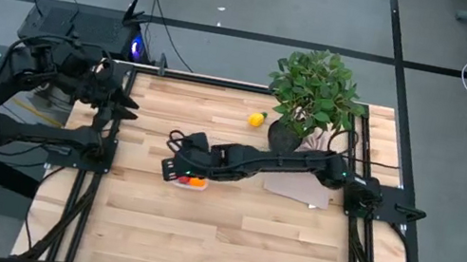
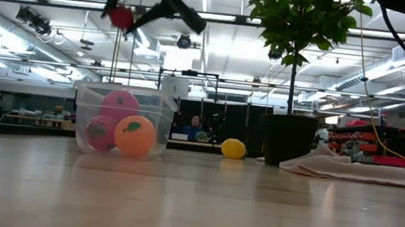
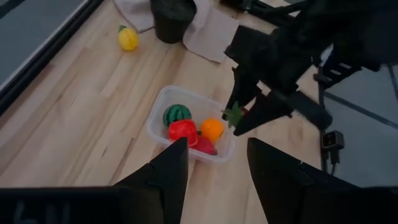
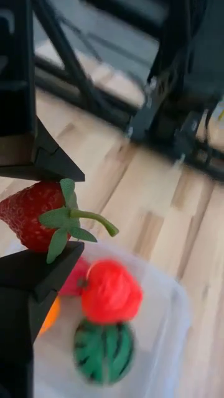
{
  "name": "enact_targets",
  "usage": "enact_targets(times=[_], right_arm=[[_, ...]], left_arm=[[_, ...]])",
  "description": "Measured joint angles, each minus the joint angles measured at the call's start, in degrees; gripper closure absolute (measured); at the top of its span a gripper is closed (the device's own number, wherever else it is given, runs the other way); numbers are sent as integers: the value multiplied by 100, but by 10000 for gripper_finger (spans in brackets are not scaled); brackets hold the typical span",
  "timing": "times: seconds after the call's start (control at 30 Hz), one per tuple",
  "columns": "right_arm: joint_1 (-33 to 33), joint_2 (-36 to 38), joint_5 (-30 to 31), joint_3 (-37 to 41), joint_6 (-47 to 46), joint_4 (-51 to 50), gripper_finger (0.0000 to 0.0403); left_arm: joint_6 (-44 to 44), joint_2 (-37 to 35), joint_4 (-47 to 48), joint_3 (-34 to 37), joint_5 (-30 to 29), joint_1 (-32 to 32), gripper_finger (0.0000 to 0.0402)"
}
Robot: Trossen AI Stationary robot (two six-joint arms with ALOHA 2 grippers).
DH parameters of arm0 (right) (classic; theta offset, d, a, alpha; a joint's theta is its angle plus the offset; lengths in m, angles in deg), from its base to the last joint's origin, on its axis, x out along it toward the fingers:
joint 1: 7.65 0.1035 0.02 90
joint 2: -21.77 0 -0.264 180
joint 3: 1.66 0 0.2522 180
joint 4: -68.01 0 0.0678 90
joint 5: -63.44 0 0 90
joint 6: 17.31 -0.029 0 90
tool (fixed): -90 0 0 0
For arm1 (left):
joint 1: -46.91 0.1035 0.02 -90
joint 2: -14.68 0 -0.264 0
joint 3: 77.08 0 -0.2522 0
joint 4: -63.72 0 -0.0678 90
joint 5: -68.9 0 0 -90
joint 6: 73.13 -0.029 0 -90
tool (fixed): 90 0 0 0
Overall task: Pick and placing Produce into tupperware
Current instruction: Put the red strawberry into the transparent bin
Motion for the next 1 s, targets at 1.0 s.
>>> enact_targets(times=[1.0], right_arm=[[-275,-158,-108,16,-1181,-1114,256]], left_arm=[[-161,0,508,2,-336,-6,230]])
